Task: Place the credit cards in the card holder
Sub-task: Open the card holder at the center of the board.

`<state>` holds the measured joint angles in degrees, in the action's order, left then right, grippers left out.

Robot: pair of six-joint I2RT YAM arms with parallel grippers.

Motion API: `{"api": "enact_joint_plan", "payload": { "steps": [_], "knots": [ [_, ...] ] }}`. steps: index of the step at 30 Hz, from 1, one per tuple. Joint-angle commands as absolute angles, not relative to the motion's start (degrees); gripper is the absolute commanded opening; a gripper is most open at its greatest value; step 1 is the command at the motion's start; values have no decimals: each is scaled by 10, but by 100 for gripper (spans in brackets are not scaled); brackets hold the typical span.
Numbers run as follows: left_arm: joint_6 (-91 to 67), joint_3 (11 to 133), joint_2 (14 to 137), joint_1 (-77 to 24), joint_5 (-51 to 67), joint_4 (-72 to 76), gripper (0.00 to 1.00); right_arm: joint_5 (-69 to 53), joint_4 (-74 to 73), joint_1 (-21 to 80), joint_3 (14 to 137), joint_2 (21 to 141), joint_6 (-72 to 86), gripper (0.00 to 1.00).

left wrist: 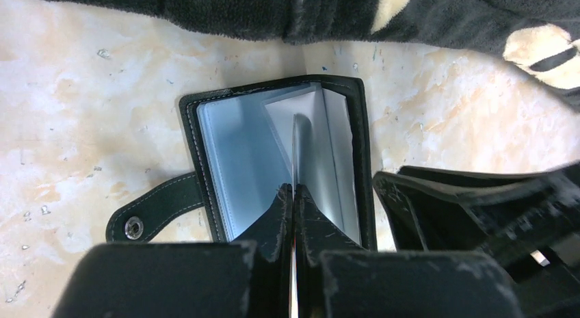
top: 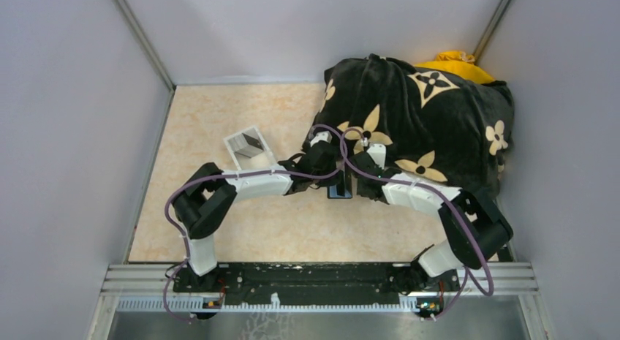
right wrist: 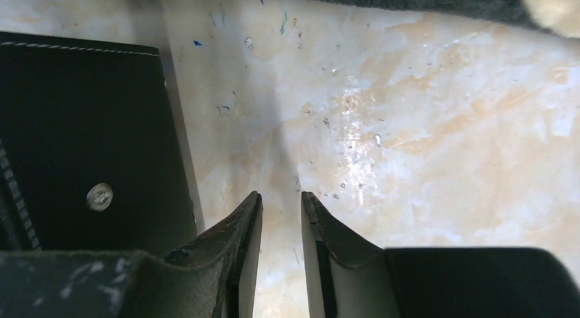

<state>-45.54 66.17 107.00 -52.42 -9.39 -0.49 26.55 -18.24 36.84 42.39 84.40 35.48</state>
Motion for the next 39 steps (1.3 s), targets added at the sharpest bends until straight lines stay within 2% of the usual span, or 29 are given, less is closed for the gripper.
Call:
{"api": "enact_joint_plan", "payload": {
  "steps": [1, 6, 9, 23, 39],
  "knots": [
    [-445, 681, 1089, -533, -98, -19, 0, 279, -212, 366, 459, 786, 330, 32],
    [-445, 682, 1092, -533, -99, -19, 0, 261, -221, 385, 478, 760, 309, 54],
    [-446, 683, 1093, -533, -99, -19, 0, 269, -238, 408, 490, 755, 304, 59],
    [-449, 683, 1095, -533, -96, -23, 0, 323, -247, 500, 434, 697, 317, 60],
    [-454, 682, 1097, -533, -90, -19, 0, 340, -202, 510, 437, 762, 319, 61]
  ]
}}
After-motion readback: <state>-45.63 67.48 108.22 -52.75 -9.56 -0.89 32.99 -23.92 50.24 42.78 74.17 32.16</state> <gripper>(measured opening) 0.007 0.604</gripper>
